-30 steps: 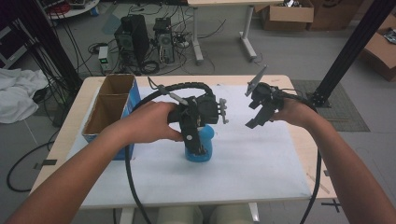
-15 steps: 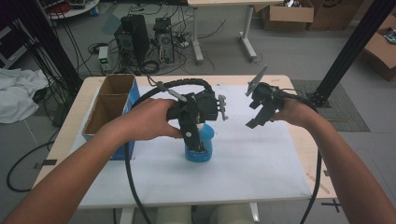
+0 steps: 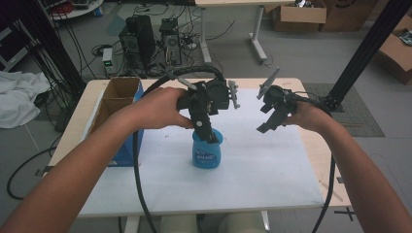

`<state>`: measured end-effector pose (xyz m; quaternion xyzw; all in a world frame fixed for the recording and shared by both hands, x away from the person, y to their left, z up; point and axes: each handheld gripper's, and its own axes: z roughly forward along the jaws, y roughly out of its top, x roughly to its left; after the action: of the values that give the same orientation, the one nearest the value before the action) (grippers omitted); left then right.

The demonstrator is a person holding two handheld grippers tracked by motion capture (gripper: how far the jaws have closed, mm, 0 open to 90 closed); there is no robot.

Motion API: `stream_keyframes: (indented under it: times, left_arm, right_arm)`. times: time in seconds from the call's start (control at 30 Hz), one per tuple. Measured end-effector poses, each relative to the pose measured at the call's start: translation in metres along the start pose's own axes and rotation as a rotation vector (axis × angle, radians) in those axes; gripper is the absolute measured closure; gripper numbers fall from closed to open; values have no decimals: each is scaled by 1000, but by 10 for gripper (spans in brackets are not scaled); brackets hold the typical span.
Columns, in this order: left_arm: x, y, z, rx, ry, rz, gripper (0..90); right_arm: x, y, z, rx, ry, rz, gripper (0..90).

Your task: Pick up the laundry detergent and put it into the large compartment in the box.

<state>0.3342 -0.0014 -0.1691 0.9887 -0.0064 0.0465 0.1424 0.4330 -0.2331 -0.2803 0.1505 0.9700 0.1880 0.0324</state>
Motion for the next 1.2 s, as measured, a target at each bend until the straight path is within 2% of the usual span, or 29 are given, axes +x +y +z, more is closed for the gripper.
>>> stream_keyframes:
  times: [0.3,0.6,0.73,0.97,1.2]
  left_arm:
    - [16,-2,8,7,-16,36,202]
    - [28,-3,23,40,-23,53,202]
    - [32,-3,28,47,-26,52,202]
    - [39,-10,42,67,-43,19,201]
    - [42,-14,56,79,-58,17,200]
  right_arm:
    - [-1,-3,1,-2,9,6,163]
    - [-3,-5,0,0,10,16,164]
    - [-4,-5,0,3,10,16,164]
    - [-5,-5,2,10,12,20,164]
    - [-6,-5,4,15,12,23,164]
